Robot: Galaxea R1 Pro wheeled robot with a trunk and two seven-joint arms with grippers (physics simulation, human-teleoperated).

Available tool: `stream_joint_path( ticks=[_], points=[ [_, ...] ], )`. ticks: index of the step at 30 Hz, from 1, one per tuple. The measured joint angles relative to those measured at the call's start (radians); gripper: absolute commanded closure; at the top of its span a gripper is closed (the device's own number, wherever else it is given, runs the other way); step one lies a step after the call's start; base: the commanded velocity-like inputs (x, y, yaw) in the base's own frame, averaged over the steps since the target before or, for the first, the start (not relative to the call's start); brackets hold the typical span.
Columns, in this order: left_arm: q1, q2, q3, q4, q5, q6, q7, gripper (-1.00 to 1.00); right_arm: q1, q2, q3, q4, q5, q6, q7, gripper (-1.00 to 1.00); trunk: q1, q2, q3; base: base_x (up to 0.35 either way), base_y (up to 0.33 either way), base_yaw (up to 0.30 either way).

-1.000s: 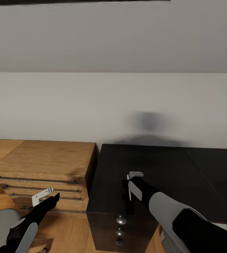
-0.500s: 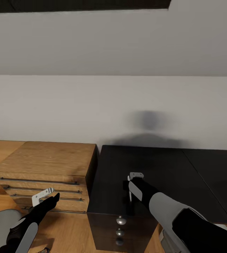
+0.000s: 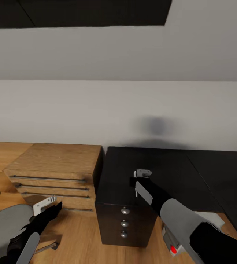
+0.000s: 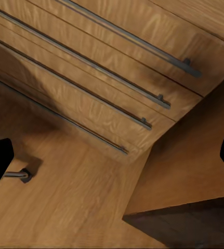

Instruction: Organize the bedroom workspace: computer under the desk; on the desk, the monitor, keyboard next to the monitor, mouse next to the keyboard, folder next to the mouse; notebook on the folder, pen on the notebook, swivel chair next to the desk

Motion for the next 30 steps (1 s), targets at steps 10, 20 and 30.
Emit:
stream_joint_path(
  ticks=[10,20,30],
  points=[
    [0.000,0.000,-0.002,0.028,-0.003,0.002,0.000,-1.00,0.175,-0.128,0.003,-0.473,-0.080,0.001,-0.269,1.00,-0.039,0.070,0.031,-0.297,0.000,0.000],
    [0.000,-0.001,-0.055,0.078,-0.006,0.000,0.000,-1.00,0.304,-0.220,0.005,-0.793,-0.089,0.016,-0.314,1.00,-0.077,0.140,0.063,-0.025,0.000,0.000],
    [0.000,-0.001,-0.072,0.080,-0.007,0.001,-0.002,-1.00,0.307,-0.220,-0.003,-0.806,-0.123,0.016,-0.315,1.00,-0.116,0.210,0.094,0.000,0.000,0.000]
  ],
)
